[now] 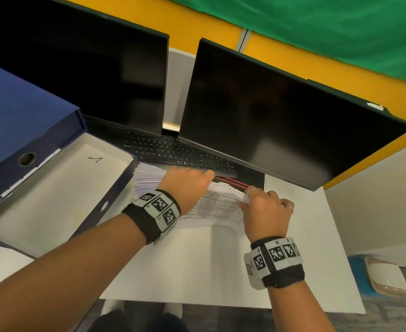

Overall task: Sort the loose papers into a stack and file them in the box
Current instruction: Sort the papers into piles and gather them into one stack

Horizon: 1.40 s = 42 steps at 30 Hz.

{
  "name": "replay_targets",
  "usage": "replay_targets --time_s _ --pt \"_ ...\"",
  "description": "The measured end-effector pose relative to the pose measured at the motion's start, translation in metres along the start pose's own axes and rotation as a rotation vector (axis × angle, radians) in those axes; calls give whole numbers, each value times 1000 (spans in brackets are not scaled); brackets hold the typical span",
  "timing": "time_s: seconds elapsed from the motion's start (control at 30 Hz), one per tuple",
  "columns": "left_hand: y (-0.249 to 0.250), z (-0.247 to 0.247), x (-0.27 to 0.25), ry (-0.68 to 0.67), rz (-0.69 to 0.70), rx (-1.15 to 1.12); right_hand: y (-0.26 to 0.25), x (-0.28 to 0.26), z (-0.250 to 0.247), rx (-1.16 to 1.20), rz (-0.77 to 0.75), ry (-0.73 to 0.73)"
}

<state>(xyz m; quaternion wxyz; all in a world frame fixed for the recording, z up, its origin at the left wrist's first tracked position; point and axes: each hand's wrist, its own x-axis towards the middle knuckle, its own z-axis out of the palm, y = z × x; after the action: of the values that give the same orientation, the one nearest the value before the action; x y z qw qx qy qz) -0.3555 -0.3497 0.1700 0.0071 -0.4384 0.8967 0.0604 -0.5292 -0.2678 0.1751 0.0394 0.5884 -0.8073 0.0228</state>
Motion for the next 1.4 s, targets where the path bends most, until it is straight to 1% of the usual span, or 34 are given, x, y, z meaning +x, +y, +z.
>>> replay_targets --time_s 0.07,0.13,0.17,0.2,0.23,0.27,0.3,0.33,0.4,0.43,0.47,0.5,0.53,0.6,0.73,0.8,0.9,1.03,1.13,1.2,1.27,1.3,1.33,1.4 --pt "1 -2 0 79 11 -27 1 0 -10 0 -10 109" --pt "-5 -8 -3 137 -24 -119 4 0 -19 22 8 338" --pt "-10 -12 -5 176 -57 -184 7 -1 -21 68 47 461" --pt "-16 -14 -6 216 -101 -260 8 -2 -23 151 100 559" --pt "-23 -17 -8 250 -148 -362 11 -2 -23 279 164 621" --pt "-31 -18 -10 277 -194 -488 13 -1 -19 453 229 634" --pt "-37 -18 -12 301 -235 -631 15 0 -14 645 307 588" --pt "-42 -17 -13 317 -271 -762 15 3 -7 843 392 495" --pt "-46 -15 -18 303 -322 -997 13 8 2 1268 504 243" --pt "-47 -15 -20 276 -338 -1118 11 9 4 1473 521 121" --pt "-46 -13 -21 239 -352 -1222 9 11 6 1624 504 24" --pt "-46 -10 -22 204 -362 -1300 7 12 7 1704 471 -27" --pt "-46 -7 -24 177 -371 -1346 5 12 6 1730 440 -43" --pt "-47 0 -24 163 -374 -1398 3 12 4 1731 399 -10" --pt "-45 9 -25 228 -394 -1426 1 7 -1 1673 334 86" --pt "-44 11 -25 254 -381 -1403 1 3 -2 1654 316 102" --pt "-48 12 -27 275 -365 -1344 3 1 -4 1656 292 87" --pt "-50 5 -30 357 -364 -1339 2 0 -5 1667 267 73" --pt "-40 -9 -31 368 -284 -1303 1 1 -6 1649 264 84" --pt "-30 -16 -33 457 -230 -1288 1 0 -5 1628 247 104" --pt "-22 -13 -36 552 -237 -1280 -2 -4 -3 1601 232 130" --pt "-20 -8 -39 564 -253 -1258 -3 -7 -1 1579 233 141" --pt "-18 -2 -41 550 -263 -1233 -5 -10 2 1559 240 151" --pt "-18 9 -45 480 -266 -1237 -8 -17 3 1545 247 174"
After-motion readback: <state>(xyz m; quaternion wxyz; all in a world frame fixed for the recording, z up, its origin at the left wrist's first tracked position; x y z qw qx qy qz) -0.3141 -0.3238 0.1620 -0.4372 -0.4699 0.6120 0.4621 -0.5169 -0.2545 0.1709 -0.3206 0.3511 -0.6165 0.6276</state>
